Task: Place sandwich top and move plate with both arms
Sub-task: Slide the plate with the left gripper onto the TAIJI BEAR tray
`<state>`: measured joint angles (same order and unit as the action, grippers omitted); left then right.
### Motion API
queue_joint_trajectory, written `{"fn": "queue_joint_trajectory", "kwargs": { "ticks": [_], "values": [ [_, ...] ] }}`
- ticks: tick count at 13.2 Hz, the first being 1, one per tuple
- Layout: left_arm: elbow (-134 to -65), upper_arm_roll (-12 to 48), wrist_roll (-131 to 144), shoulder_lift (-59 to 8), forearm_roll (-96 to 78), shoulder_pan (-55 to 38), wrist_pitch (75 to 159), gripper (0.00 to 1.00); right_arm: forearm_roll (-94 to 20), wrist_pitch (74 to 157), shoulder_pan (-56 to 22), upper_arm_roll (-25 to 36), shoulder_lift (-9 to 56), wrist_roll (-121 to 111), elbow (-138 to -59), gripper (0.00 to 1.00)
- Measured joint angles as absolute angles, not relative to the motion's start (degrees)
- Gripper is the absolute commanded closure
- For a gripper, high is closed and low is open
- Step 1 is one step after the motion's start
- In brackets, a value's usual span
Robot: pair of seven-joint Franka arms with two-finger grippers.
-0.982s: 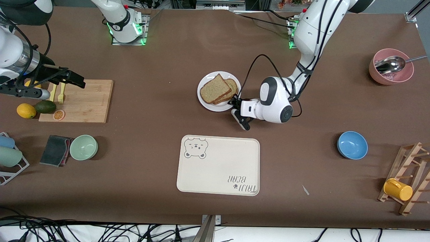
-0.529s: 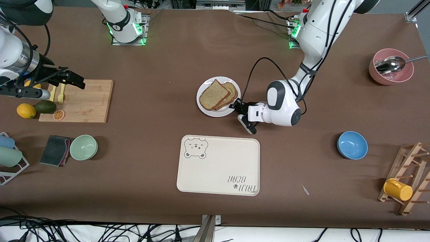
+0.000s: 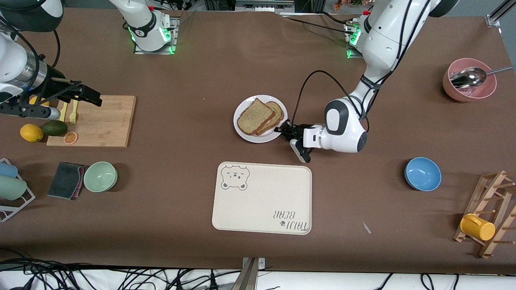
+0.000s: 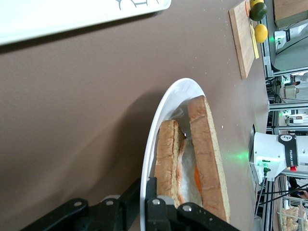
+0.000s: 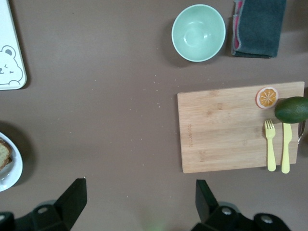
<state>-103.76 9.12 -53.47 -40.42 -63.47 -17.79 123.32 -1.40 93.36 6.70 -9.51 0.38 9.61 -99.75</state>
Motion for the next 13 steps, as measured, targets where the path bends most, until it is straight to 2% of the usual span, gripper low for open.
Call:
{"fn": "queue_joint_trajectory", "kwargs": {
  "ticks": [8,13],
  "values": [
    [-100.6,9.0,-54.4,-40.9,-74.5,-12.1,121.8,1.0,-1.4,91.9,6.9,-8.7,0.3,9.2,-99.7,0.0],
    [-92.1,8.8,-54.4,-47.1,-77.4,-8.9,121.8,1.0,-1.4,91.8,6.9,-8.7,0.3,9.2,-99.8,0.0]
  ]
}}
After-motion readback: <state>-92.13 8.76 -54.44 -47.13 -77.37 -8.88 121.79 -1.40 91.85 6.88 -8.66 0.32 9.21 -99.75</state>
